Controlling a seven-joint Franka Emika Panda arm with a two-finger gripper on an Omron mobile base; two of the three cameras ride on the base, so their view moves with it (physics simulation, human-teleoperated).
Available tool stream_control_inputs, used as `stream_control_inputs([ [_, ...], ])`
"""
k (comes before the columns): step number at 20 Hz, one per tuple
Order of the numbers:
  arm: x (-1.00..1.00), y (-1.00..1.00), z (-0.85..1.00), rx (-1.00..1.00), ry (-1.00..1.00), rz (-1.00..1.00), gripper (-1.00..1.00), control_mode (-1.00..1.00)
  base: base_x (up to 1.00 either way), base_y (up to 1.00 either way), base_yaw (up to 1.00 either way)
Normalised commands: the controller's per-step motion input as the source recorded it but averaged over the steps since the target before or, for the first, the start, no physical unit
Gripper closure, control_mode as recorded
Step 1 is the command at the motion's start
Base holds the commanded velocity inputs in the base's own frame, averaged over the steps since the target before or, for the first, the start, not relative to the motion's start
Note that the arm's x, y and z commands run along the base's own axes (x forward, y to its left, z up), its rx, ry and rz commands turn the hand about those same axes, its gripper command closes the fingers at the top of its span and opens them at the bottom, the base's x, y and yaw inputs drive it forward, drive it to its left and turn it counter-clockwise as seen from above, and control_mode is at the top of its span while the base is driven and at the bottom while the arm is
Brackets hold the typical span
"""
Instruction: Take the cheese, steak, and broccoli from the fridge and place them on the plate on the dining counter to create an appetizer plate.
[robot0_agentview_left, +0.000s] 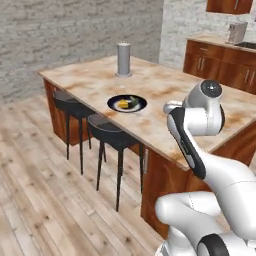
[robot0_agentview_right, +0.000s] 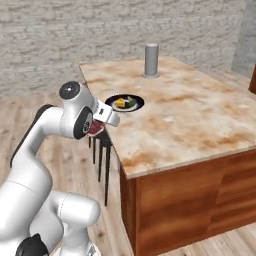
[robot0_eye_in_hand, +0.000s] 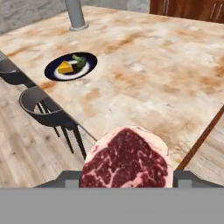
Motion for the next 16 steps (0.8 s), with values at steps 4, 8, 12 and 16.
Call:
stream_control_inputs([
  [4,0.00,0.00,0.00,0.00,0.00,0.00,1.00,1.00,0.54,1.00,-0.41],
  [8,0.00,0.00,0.00,0.00,0.00,0.00,1.00,1.00,0.48,1.00,-0.50],
  [12,0.00,0.00,0.00,0.00,0.00,0.00,1.00,1.00,0.48,1.00,-0.50],
  [16,0.00,0.00,0.00,0.00,0.00,0.00,1.00,1.00,0.45,1.00,-0.50],
])
